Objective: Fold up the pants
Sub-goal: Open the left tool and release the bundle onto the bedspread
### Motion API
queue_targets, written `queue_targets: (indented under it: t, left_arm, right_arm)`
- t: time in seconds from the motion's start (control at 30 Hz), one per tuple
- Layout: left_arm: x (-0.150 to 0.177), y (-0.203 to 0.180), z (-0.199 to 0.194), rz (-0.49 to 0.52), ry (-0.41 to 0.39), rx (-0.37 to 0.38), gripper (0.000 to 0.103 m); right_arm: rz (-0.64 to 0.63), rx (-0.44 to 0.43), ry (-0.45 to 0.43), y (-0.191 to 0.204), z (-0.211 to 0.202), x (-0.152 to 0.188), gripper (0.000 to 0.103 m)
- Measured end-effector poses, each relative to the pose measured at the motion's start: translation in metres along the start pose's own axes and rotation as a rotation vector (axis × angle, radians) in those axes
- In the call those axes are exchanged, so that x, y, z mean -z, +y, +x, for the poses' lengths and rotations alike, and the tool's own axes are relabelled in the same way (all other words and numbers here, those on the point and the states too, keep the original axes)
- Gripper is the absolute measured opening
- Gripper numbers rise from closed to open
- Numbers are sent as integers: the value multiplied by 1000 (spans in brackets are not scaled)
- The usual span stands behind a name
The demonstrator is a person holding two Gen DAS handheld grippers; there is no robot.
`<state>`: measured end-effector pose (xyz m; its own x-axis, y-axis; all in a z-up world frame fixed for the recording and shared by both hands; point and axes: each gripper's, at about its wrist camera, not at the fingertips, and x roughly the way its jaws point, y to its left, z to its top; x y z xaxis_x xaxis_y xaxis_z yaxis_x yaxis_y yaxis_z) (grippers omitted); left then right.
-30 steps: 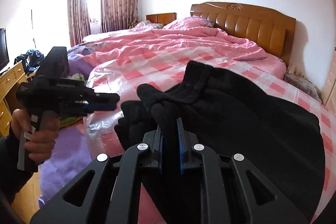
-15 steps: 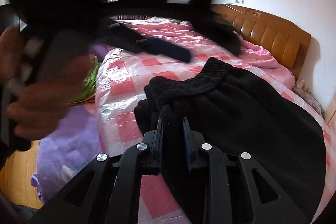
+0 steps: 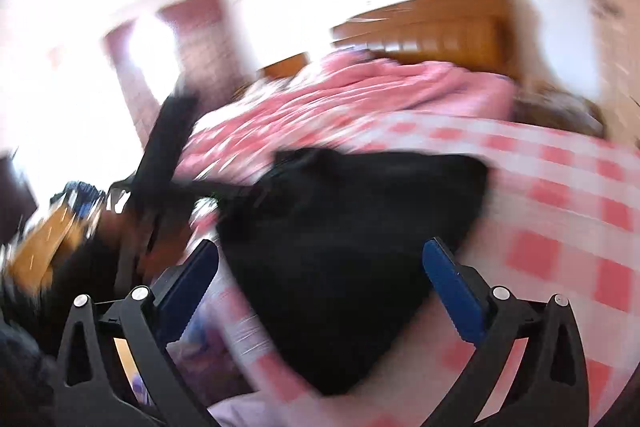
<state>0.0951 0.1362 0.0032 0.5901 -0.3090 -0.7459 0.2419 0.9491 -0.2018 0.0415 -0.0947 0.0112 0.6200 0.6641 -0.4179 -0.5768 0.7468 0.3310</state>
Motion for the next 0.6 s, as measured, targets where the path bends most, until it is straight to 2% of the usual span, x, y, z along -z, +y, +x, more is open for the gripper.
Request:
queue_targets:
  t: [0.03,0.13,0.2,0.27,0.3,0.4,0.47,0.5,0.53,0.6]
  left_arm:
    - [7,0,4,1,3,-24,77]
    - [32,-6,-1,94,-70,-69,77]
    - [41,-11,-2,127,-87,-111,77]
    - [43,-11,-1,125,-97,-115,77]
    - [42,-9,1,118,-97,-110,78]
    - [42,-5,2,129,-102,-96,78]
    - [44,-3,2,142,-109,-84,78]
    - [44,-1,2,143,-111,-73,78]
    - [44,0,1,142,-113,-65,78]
    - [43,2,2,146,-117,-60,79]
  right_arm:
    - [30,7,-16,-12,-3,-7,99]
    - [56,21,-3,-33,9,-27,99]
    - [76,-47,44,-42,33,-39,99]
    - [95,-99,85,-46,64,-48,99]
    - [108,-114,135,-52,82,-52,99]
    - [128,-2,274,-77,148,-59,99]
    - [120,117,318,-100,175,-66,99]
    - [162,114,317,-115,181,-69,99]
    - [224,65,297,-125,179,-72,99]
    - [299,6,208,-130,150,-80,99]
